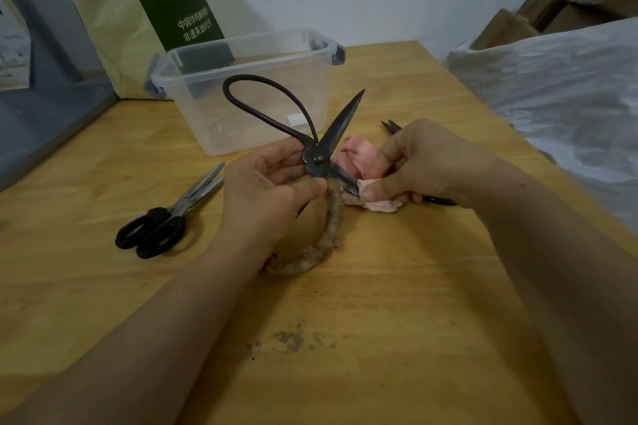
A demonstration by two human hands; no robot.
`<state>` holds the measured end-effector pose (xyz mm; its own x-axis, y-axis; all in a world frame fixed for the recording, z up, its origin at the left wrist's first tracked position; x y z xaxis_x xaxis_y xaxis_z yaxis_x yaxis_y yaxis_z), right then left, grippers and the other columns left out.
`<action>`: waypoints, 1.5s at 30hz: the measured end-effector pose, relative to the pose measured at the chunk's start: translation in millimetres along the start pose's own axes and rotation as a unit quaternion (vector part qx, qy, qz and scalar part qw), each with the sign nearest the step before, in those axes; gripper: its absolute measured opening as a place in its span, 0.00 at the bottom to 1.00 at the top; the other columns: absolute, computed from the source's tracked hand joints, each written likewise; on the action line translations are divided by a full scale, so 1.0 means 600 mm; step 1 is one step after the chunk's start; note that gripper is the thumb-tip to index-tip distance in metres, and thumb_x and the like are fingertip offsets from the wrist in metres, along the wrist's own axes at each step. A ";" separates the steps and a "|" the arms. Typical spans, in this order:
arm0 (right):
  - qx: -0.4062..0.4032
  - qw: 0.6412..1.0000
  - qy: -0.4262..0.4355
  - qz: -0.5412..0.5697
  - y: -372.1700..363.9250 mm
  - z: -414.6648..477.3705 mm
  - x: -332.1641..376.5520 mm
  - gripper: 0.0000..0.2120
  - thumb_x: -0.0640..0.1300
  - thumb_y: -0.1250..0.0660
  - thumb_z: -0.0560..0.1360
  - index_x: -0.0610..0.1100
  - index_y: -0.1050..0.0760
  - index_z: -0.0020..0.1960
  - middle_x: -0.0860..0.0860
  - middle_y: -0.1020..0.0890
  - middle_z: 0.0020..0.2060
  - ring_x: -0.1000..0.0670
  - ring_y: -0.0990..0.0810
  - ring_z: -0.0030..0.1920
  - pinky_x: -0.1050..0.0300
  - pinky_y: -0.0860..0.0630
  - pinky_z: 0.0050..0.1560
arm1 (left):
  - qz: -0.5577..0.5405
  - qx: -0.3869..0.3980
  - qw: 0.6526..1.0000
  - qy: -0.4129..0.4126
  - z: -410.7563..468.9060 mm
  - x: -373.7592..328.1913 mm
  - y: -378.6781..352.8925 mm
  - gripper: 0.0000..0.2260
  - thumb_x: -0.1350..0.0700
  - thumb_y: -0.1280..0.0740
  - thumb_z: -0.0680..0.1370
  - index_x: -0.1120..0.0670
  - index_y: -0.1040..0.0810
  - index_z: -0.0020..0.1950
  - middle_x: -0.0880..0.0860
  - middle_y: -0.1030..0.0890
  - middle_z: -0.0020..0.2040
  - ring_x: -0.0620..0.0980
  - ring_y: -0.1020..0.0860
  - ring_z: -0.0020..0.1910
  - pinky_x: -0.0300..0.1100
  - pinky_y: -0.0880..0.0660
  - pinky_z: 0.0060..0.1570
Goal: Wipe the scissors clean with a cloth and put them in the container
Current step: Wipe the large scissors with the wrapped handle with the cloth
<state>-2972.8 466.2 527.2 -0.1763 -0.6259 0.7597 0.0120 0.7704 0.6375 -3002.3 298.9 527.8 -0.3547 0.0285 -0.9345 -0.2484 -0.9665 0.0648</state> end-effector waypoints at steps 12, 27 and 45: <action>-0.050 0.992 0.067 0.095 -0.013 0.013 0.023 0.08 0.37 0.23 0.65 0.46 0.20 0.33 0.52 0.16 0.31 0.54 0.18 0.31 0.64 0.25 0.28 | 0.003 -0.003 1.000 0.003 0.002 0.004 0.006 0.19 0.75 0.29 0.66 0.53 0.20 0.47 0.44 0.16 0.38 0.43 0.17 0.41 0.34 0.21 0.43; -0.082 0.981 0.109 0.141 -0.020 0.013 0.038 0.07 0.36 0.24 0.67 0.45 0.20 0.35 0.53 0.17 0.30 0.60 0.21 0.27 0.70 0.27 0.28 | 0.007 -0.006 1.000 0.006 0.002 0.001 0.006 0.20 0.75 0.29 0.66 0.52 0.21 0.47 0.42 0.16 0.37 0.42 0.17 0.41 0.34 0.21 0.43; 0.022 0.999 0.039 -0.012 -0.009 0.012 -0.007 0.07 0.34 0.24 0.66 0.43 0.19 0.40 0.57 0.22 0.36 0.63 0.26 0.37 0.62 0.25 0.46 | -0.042 -0.029 0.993 0.109 0.004 0.018 0.016 0.16 0.75 0.29 0.65 0.56 0.19 0.44 0.51 0.15 0.38 0.47 0.16 0.38 0.35 0.21 0.36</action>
<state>-2979.1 465.3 519.8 -0.0983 -0.6500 0.7535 -0.0353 0.7590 0.6501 -3010.8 290.4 519.0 -0.1303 0.0607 -0.9896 -0.2137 -0.9764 -0.0317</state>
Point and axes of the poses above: each hand's wrist, its own z-axis towards the middle knuckle, its own y-axis out of the back of the hand, x = y × z, the point moved 7 cm from there along z, towards the middle knuckle
